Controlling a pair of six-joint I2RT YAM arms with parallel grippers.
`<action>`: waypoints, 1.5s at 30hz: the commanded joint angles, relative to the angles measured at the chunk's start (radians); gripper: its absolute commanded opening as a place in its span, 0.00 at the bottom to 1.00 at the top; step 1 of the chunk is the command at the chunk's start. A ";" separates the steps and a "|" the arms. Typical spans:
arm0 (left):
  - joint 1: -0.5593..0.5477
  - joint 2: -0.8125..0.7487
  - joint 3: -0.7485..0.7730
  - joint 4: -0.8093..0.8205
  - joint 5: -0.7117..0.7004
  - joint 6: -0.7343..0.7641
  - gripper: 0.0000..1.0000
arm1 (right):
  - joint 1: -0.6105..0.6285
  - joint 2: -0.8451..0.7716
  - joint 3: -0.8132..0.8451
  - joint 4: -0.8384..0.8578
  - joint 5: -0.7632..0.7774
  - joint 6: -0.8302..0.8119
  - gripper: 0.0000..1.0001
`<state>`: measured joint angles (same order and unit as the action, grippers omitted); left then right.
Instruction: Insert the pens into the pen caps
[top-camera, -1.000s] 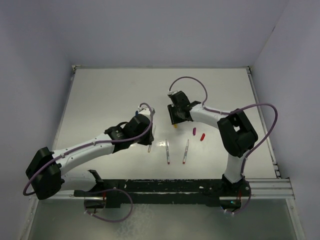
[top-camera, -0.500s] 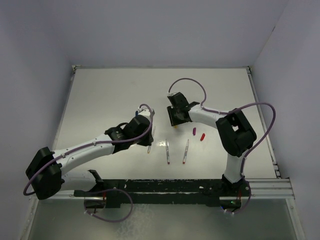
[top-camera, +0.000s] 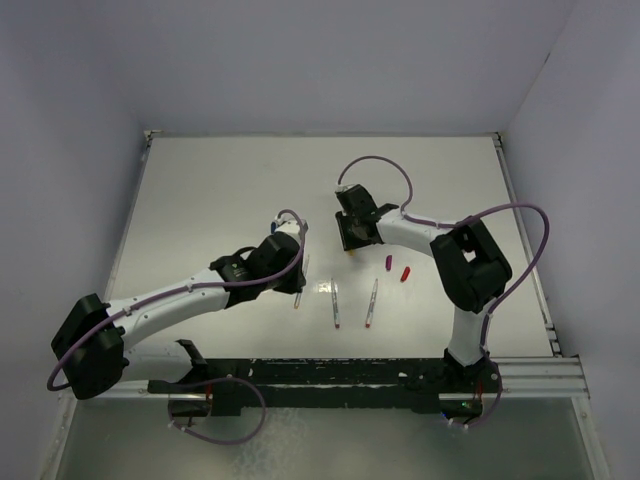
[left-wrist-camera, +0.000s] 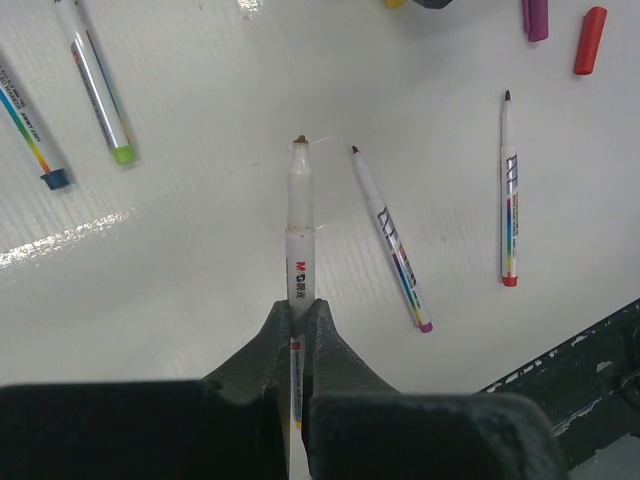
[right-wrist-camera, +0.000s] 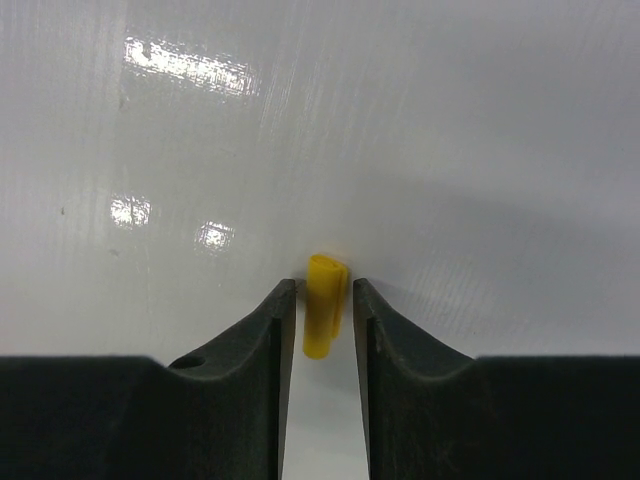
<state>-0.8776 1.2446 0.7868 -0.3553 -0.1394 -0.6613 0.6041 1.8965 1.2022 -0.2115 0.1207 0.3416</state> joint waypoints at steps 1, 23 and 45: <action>0.000 -0.029 -0.005 0.045 -0.020 -0.009 0.00 | 0.006 0.021 -0.009 -0.069 0.021 0.022 0.28; 0.001 0.023 0.052 0.174 0.039 0.061 0.00 | 0.001 -0.285 -0.029 0.011 -0.051 0.042 0.00; 0.002 0.045 0.128 0.708 0.249 0.038 0.00 | -0.016 -0.934 -0.322 0.620 -0.070 0.157 0.00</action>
<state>-0.8772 1.3006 0.8604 0.2062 0.0410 -0.5919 0.5922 1.0317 0.9009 0.2104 0.0566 0.4702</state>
